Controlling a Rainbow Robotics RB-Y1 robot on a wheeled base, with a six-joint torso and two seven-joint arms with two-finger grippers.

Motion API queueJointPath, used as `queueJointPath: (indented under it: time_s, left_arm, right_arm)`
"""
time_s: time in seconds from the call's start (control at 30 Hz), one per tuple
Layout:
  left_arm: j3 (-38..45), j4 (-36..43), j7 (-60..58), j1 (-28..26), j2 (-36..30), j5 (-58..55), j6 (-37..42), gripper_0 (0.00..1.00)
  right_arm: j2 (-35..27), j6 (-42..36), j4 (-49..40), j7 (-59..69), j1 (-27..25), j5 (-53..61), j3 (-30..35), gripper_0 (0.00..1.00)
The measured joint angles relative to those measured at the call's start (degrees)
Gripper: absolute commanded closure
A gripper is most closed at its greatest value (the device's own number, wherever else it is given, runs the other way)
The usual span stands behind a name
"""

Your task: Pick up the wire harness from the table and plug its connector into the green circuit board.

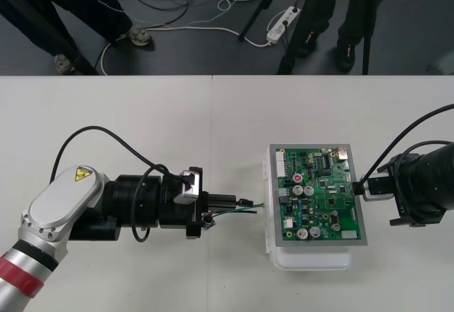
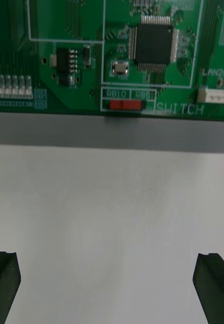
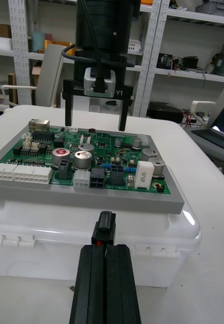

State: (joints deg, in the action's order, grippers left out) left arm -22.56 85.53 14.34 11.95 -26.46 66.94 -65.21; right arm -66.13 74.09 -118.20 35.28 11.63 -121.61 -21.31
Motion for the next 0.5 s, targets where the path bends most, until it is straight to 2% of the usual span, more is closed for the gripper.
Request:
queueJointPath:
  time_s: [0.5]
  left_arm:
    - [-3.2, 0.0, 0.0, 2.0, 1.6, 0.0, 6.3, 1.0]
  right_arm:
    - [3.3, 0.7, 0.0, 0.5, 0.8, -4.2, -1.5, 0.0]
